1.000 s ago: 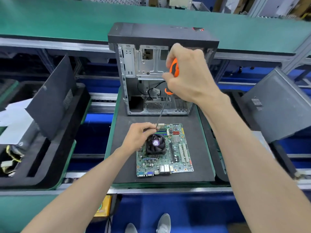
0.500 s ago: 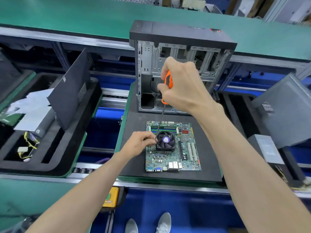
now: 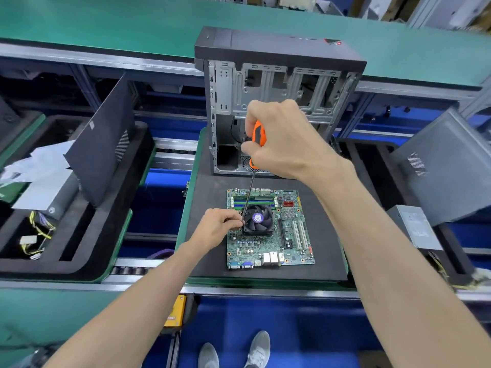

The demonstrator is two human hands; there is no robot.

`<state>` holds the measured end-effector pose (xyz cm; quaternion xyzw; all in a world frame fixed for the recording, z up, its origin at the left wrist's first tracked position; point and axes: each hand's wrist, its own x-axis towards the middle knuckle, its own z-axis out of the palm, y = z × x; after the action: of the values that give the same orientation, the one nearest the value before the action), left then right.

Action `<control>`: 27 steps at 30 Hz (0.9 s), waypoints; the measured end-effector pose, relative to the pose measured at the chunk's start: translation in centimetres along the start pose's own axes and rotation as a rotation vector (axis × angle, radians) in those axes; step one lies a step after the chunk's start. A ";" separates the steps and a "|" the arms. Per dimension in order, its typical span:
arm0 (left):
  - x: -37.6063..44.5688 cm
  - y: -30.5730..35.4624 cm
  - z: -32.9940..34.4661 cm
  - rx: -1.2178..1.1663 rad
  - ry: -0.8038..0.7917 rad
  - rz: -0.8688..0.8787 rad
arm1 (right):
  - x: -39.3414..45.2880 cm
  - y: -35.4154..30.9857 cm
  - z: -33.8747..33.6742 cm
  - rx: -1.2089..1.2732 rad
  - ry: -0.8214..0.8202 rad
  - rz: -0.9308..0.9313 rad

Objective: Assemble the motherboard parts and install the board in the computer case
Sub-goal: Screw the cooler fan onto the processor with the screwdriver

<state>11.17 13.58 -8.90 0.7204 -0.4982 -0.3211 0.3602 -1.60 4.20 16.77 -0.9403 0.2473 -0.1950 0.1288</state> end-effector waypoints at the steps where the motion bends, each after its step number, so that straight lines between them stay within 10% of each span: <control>1: -0.1 0.0 0.0 0.009 0.007 0.009 | 0.1 -0.2 -0.3 0.002 -0.052 -0.015; 27: 4.3 0.1 2.0 0.410 -0.239 0.033 | 1.0 0.8 -0.8 -0.028 -0.180 -0.054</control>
<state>10.75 9.06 -10.35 0.7272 -0.6037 -0.2902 0.1501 -1.43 2.90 17.51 -0.9620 0.2121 -0.1098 0.1322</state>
